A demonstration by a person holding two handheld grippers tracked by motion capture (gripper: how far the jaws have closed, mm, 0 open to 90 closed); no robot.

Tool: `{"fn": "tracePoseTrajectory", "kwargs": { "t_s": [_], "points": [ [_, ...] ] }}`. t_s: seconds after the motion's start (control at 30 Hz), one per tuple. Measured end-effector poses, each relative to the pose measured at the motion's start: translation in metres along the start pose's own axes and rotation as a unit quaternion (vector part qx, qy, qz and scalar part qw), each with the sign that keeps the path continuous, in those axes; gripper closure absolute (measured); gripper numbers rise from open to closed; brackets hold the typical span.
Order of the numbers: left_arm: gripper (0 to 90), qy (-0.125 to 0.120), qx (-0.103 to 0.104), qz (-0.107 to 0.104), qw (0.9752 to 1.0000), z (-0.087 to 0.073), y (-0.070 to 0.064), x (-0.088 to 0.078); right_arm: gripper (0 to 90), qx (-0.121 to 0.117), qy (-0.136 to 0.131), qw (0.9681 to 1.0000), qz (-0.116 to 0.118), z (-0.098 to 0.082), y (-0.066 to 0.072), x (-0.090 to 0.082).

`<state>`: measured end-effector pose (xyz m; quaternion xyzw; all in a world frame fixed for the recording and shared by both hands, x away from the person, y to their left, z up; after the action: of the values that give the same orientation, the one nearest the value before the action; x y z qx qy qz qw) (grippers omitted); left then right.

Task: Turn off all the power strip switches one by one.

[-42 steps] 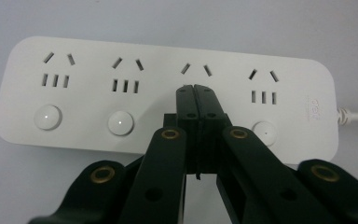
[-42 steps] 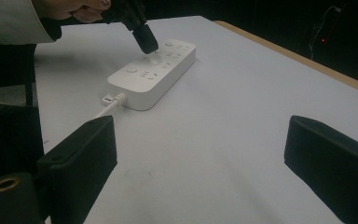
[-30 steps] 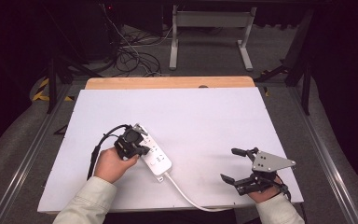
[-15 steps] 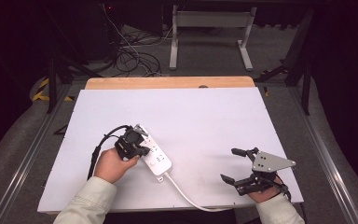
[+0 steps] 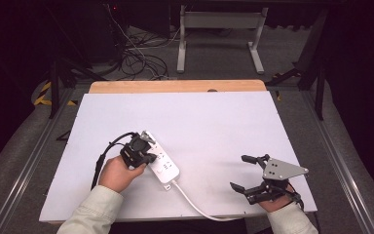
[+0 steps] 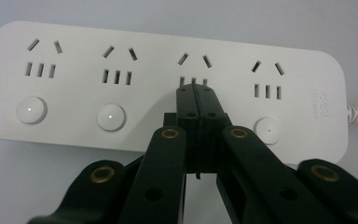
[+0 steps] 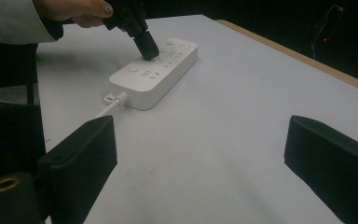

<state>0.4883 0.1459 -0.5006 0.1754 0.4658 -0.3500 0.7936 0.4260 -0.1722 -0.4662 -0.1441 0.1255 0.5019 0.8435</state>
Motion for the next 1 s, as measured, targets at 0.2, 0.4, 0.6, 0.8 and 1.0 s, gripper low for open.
{"fn": "tracePoseTrajectory", "kwargs": {
  "t_s": [0.2,0.4,0.6,0.8,1.0],
  "points": [
    [90.0,-0.003,-0.004,0.004,1.0000,0.000,-0.001,0.001,9.8,0.000,0.000,1.0000,0.000,0.000,0.000,0.000],
    [90.0,-0.004,-0.003,0.008,1.0000,-0.001,-0.002,0.001,9.7,-0.002,-0.001,1.0000,0.000,0.000,0.000,0.000],
    [90.0,-0.051,-0.020,-0.011,0.9984,0.008,0.005,-0.020,9.8,0.000,-0.002,1.0000,0.000,0.000,-0.001,-0.001],
    [90.0,-0.051,-0.022,0.013,0.9984,0.007,0.015,-0.024,9.8,0.000,-0.001,1.0000,0.001,0.000,-0.001,0.001],
    [90.0,-0.052,-0.037,0.026,0.9976,0.007,0.031,-0.022,9.7,0.001,0.001,1.0000,0.001,-0.001,-0.001,0.001]
  ]
}}
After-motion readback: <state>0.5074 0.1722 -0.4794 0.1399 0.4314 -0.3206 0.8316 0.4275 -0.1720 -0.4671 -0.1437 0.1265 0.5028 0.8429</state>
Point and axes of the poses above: each handheld gripper's, and its own axes: x roughly forward along the jaws, z roughly out of its top, y roughly to its left, the point moved 7 cm from there along x, roughly forward along the jaws, and after that the axes turned 1 degree about -x, right-handed, at the moved point
